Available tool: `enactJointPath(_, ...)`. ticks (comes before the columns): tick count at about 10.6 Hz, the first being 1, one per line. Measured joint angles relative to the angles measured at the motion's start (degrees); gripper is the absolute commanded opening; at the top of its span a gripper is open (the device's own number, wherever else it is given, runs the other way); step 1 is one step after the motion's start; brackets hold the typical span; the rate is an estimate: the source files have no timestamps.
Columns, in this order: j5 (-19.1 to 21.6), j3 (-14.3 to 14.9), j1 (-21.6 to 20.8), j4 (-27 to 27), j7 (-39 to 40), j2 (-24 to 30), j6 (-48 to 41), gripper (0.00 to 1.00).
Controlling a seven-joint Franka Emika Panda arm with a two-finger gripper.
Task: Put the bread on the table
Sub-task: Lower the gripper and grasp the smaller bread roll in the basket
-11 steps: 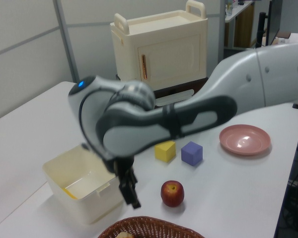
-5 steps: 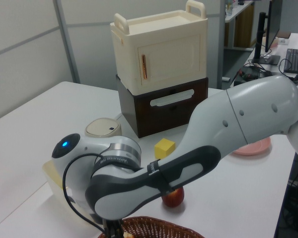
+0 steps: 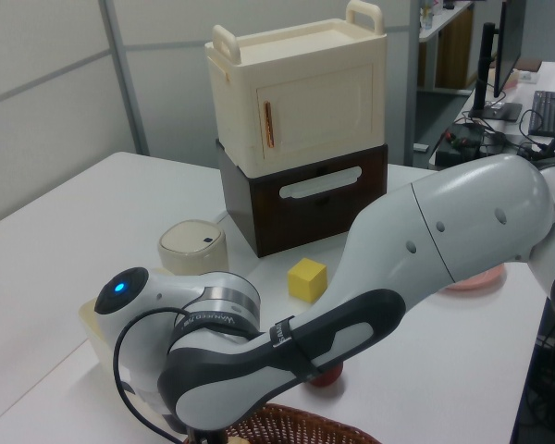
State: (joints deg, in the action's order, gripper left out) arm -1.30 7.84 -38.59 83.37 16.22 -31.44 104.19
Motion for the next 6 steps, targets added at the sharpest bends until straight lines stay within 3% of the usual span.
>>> enactJointPath(4,-0.1,0.0,0.0,-0.6,0.0,1.4,-4.3,0.00)
enactJointPath(6,-0.1,0.1,0.2,-1.4,0.0,5.6,-11.5,0.00)
